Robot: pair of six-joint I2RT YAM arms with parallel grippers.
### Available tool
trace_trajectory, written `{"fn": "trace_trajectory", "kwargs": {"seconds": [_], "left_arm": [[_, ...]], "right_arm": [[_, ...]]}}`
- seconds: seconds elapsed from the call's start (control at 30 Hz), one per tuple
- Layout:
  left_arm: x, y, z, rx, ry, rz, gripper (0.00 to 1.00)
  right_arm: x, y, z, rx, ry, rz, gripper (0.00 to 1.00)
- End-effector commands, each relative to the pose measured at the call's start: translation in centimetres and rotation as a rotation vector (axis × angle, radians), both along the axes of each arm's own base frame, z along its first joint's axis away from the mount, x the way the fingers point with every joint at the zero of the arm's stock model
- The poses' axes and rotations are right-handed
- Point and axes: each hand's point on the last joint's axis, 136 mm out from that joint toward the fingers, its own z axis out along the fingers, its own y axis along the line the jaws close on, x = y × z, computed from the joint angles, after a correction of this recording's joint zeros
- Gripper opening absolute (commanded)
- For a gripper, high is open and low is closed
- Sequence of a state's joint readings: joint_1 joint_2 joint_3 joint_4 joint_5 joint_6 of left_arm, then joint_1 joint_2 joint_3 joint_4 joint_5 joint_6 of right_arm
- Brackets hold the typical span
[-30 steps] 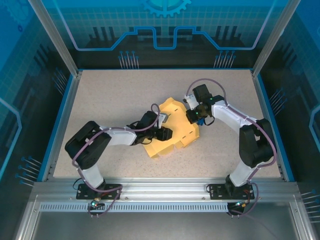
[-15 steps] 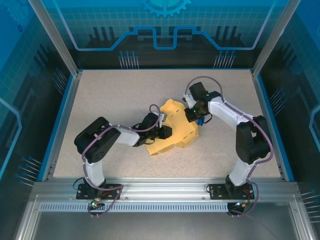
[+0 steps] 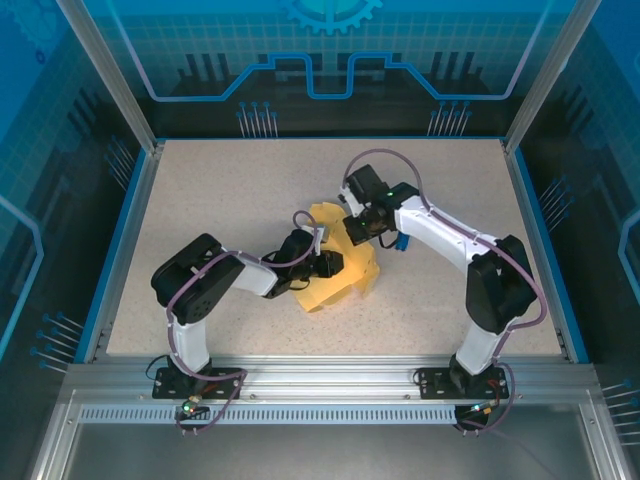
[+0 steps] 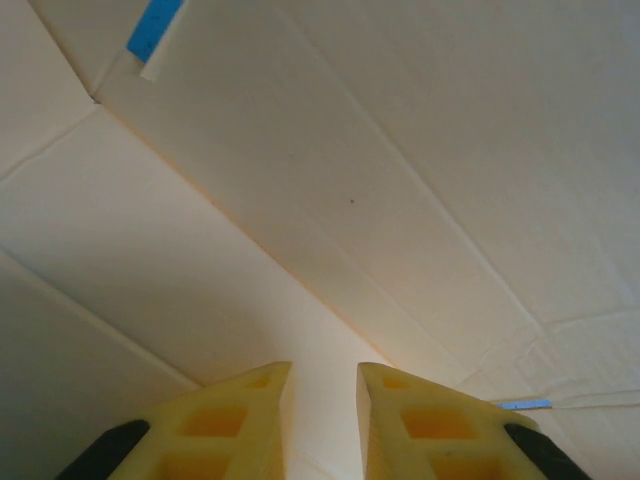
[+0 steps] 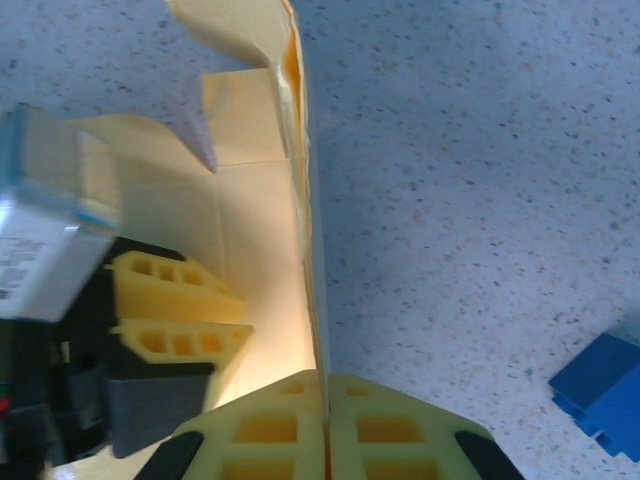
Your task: Fold the paper box
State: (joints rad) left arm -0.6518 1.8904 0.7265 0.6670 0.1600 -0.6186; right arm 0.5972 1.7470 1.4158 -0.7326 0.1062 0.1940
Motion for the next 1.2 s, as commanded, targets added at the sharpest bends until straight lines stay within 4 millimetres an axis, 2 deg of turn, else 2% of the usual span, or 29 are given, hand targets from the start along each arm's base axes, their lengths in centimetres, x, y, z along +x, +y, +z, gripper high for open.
{"fn": "trace_trajectory", "kwargs": {"seconds": [0.0,0.1,0.3,0.4,0.57,0.73,1.03,1.17], "left_arm": [[-1.3,0.5,-2.5,0.023,0.068,0.004,0.25],[-1.3,0.6,-2.3,0.017,0.064,0.009,0.26],[-1.3,1.2,-1.4,0.007,0.039,0.023,0.31],[-0.9,1.7,-0.2,-0.013,0.018,0.039,0.36],[-0.3,3.1,2.4,-0.066,-0.018,0.066,0.43],[-0.1,5.4,4.7,-0.084,-0.044,0.104,0.49],[0.0,11.6,5.6,0.019,-0.023,0.249,0.54],[0.0,13.2,6.3,0.044,-0.028,0.277,0.56]], "right_arm": [[-1.0,1.8,-1.9,-0.019,0.031,0.0,0.07],[-1.2,2.3,-2.0,-0.043,0.014,0.005,0.07],[-0.1,0.7,-0.4,-0.123,-0.084,0.0,0.07],[0.8,0.1,0.9,-0.195,-0.181,0.021,0.08],[2.2,-1.3,2.0,-0.414,-0.325,0.039,0.07],[2.9,-2.1,2.3,-0.568,-0.42,0.033,0.05],[3.9,-2.3,1.2,-0.77,-0.555,0.077,0.05],[4.3,-2.4,0.5,-0.831,-0.587,0.091,0.05]]}}
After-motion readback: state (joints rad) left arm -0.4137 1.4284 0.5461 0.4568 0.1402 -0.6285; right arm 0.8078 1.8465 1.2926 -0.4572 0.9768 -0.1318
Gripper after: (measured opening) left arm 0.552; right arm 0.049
